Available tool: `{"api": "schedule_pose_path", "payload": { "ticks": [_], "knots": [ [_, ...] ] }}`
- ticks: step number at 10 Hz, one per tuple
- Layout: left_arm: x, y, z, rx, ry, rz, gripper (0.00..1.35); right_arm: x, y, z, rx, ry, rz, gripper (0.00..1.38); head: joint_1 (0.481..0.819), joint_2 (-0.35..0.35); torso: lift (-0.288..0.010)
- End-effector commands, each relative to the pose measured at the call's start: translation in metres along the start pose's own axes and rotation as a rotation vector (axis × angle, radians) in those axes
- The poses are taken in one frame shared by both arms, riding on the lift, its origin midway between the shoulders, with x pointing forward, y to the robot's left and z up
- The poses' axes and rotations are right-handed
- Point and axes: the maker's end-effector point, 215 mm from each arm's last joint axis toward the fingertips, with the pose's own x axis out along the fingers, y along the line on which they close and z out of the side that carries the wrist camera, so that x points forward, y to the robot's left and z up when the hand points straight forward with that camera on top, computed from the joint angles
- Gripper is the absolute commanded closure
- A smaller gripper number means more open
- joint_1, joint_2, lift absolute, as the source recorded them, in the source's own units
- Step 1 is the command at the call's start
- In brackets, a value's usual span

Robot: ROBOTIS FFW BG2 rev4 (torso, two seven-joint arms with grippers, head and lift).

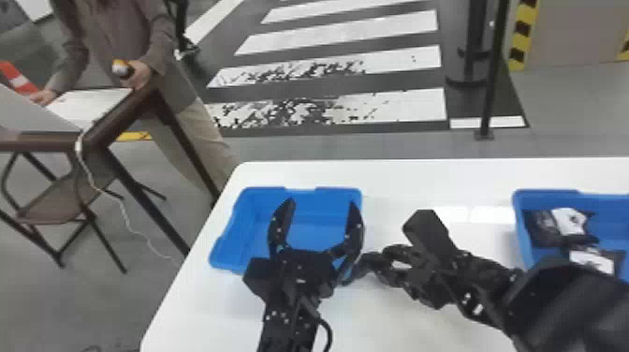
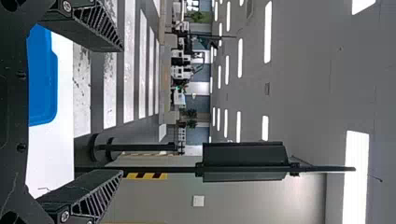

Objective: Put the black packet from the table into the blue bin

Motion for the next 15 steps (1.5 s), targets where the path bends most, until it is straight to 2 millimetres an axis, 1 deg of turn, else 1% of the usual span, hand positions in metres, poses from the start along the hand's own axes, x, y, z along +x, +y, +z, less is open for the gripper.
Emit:
{"api": "schedule_pose_path", "payload": {
  "ticks": [1,2,3,4,5,6,7,8,9,10,11,12,13,14,15],
  "knots": [
    [0.0,-0.002,0.001,0.001,-0.002,-0.003,0.09,-0.042,-0.033,0.027,0.053,-0.114,-0.138,0.89,0.695,0.336,-0.11],
    [-0.001,0.001,0.0,0.003,0.0,0.0,0.09,-0.093,-0.084,0.03,0.093,-0.168,-0.316,0.89,0.695,0.314,-0.11],
    [-0.001,0.002,-0.001,0.003,0.003,0.003,0.09,-0.132,-0.115,0.027,0.124,-0.196,-0.429,0.89,0.695,0.286,-0.11],
    [-0.001,0.001,0.0,0.003,0.0,0.0,0.09,-0.173,-0.145,0.017,0.147,-0.206,-0.543,0.89,0.695,0.224,-0.11],
    [-0.001,-0.001,0.0,0.004,0.0,-0.002,0.09,-0.214,-0.168,0.007,0.164,-0.214,-0.643,0.89,0.695,0.156,-0.11],
    [-0.001,-0.001,0.0,0.004,0.0,-0.002,0.09,-0.256,-0.182,0.0,0.167,-0.218,-0.736,0.89,0.695,0.096,-0.11],
    [-0.001,-0.001,0.0,0.004,0.0,-0.002,0.09,-0.297,-0.187,-0.006,0.155,-0.196,-0.827,0.89,0.695,0.064,-0.11],
    [-0.001,0.001,0.0,0.003,0.0,0.0,0.09,-0.324,-0.189,-0.02,0.159,-0.167,-0.896,0.89,0.695,0.012,-0.11],
    [-0.001,0.001,0.001,0.003,-0.002,0.0,0.09,-0.351,-0.195,-0.031,0.154,-0.139,-0.969,0.89,0.695,-0.036,-0.11],
    [-0.001,0.002,0.0,0.004,0.0,0.002,0.09,-0.369,-0.203,-0.037,0.141,-0.119,-1.016,0.89,0.695,-0.072,-0.11],
    [-0.001,0.002,0.0,0.004,0.0,0.002,0.09,-0.38,-0.207,-0.042,0.131,-0.094,-1.055,0.89,0.695,-0.09,-0.11],
    [-0.001,0.002,0.0,0.004,-0.003,0.002,0.09,-0.39,-0.209,-0.058,0.15,-0.038,-1.099,0.83,0.695,-0.116,-0.11],
    [-0.001,0.003,0.0,0.005,-0.003,0.004,0.09,-0.388,-0.211,-0.076,0.173,0.012,-1.101,0.44,0.695,-0.138,-0.11],
    [-0.002,0.003,-0.001,0.005,0.0,0.004,0.09,-0.387,-0.211,-0.076,0.175,0.012,-1.1,0.01,0.695,-0.154,-0.11],
    [-0.001,0.002,0.0,0.004,-0.003,0.002,0.09,-0.386,-0.211,-0.068,0.167,-0.017,-1.096,0.03,0.695,-0.158,-0.11]
  ]
}}
